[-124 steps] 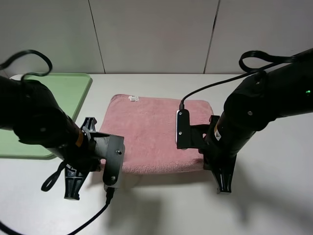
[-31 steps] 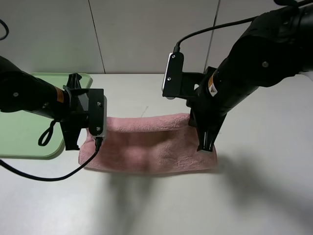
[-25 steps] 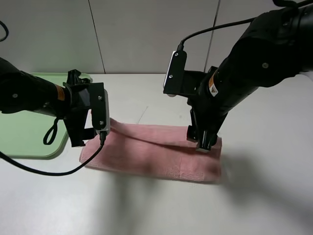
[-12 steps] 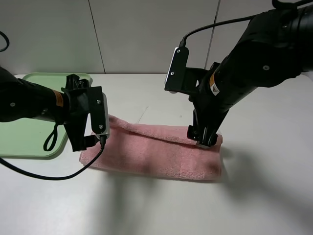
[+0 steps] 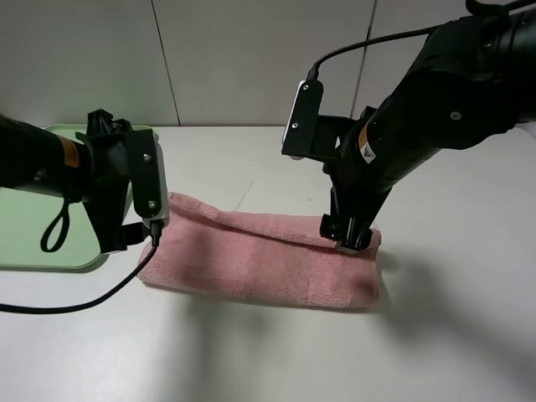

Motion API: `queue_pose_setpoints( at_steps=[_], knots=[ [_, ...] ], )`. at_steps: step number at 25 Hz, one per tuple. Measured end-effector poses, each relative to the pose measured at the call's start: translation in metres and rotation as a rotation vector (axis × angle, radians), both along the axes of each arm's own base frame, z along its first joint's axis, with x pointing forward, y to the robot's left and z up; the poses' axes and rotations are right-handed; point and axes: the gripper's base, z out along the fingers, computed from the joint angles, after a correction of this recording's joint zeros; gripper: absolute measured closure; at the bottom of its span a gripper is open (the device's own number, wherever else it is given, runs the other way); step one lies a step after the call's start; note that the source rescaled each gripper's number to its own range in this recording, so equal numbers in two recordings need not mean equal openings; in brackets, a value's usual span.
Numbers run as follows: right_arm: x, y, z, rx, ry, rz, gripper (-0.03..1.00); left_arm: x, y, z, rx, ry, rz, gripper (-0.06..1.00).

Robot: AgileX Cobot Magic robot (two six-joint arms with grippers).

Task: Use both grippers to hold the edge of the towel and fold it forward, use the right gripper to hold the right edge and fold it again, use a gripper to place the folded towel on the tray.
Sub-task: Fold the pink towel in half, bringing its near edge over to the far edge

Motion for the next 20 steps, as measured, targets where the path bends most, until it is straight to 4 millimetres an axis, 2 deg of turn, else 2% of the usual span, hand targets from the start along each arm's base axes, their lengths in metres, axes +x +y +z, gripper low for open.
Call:
queue_pose_setpoints(
  at_steps=[5, 10, 16, 20],
  knots=[
    [-0.002, 0.0, -0.001, 0.01, 0.024, -0.019, -0.03, -0.021, 0.015, 0.037, -0.052, -0.034, 0.086, -0.05],
    [-0.002, 0.001, -0.001, 0.021, 0.033, -0.03, -0.03, -0.054, 0.038, 0.065, -0.092, 0.002, 0.232, -0.05],
    [-0.003, 0.001, -0.001, 0.04, 0.04, -0.068, -0.03, -0.106, 0.062, 0.098, -0.283, 0.001, 0.354, -0.05],
    [-0.004, 0.001, -0.001, 0.053, 0.055, -0.085, -0.03, -0.14, 0.076, 0.11, -0.426, 0.012, 0.416, -0.05]
  ],
)
